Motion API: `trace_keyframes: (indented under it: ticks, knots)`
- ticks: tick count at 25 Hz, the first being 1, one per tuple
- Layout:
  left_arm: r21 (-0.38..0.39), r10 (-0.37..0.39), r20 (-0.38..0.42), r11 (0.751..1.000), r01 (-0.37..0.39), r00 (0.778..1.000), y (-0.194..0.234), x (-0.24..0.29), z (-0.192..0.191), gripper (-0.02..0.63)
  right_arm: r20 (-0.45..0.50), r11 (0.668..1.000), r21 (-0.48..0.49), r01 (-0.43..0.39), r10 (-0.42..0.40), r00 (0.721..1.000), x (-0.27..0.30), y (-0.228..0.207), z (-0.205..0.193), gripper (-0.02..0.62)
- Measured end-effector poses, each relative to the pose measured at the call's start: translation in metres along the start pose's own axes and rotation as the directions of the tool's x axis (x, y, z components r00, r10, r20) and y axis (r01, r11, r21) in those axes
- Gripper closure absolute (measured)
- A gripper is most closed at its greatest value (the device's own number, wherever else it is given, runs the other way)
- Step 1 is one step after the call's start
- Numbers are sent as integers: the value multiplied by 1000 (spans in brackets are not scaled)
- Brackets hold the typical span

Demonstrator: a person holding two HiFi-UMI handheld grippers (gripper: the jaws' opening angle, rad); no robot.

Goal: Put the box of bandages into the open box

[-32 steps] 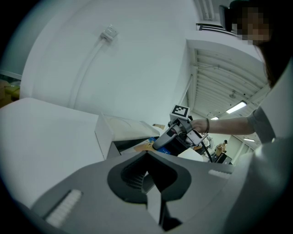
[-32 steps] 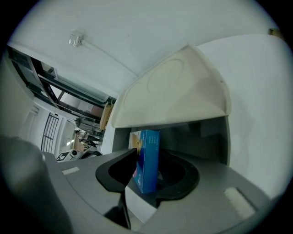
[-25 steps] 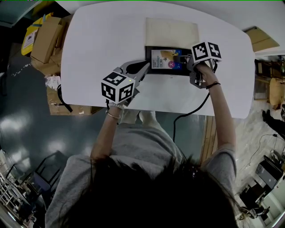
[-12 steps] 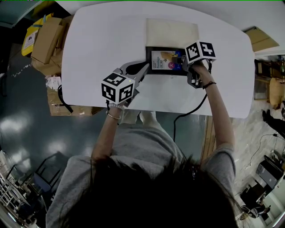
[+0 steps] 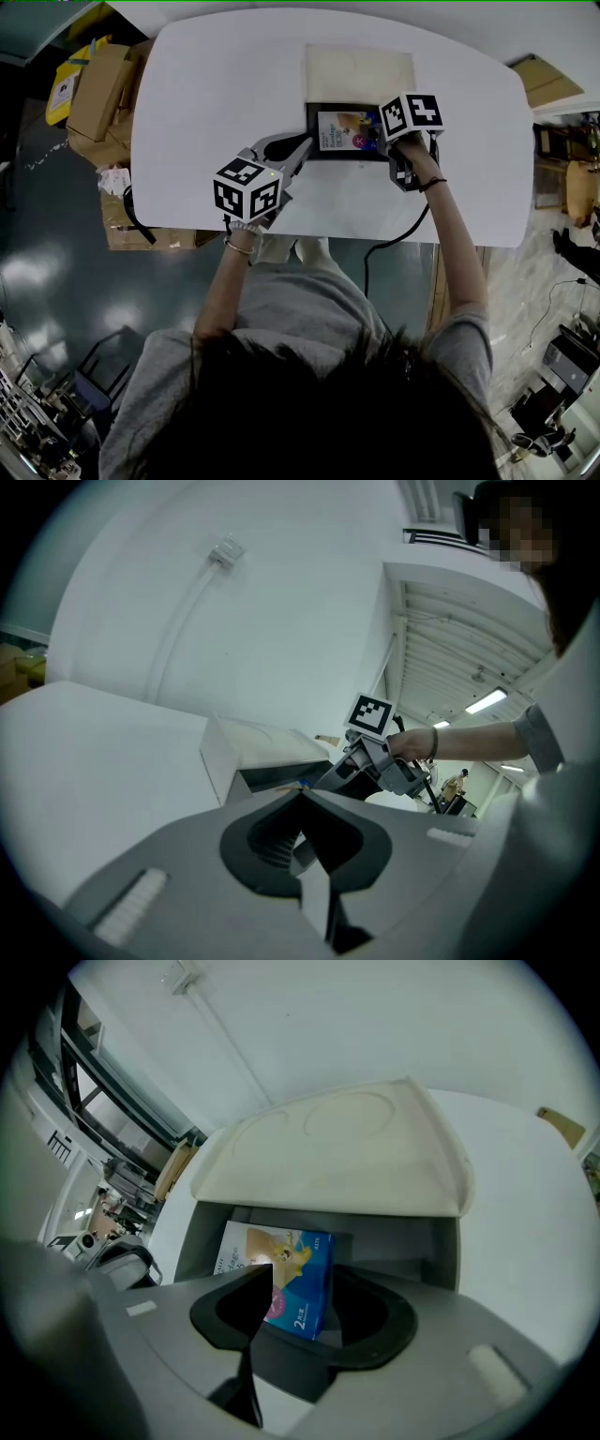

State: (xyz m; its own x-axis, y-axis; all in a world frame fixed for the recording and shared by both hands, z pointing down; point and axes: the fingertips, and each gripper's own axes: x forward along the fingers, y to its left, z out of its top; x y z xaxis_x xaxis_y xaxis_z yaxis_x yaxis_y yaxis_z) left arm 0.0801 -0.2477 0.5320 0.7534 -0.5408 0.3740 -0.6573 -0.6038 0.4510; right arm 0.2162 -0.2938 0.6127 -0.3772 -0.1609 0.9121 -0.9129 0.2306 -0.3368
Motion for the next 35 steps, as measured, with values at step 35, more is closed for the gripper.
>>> trace_keyframes:
  ticks: [35]
  knots:
    - [123,-1,131,992,-15,991,-9,-37,59,612,692,985,-106,-139,173,701,-131,80,5,583]
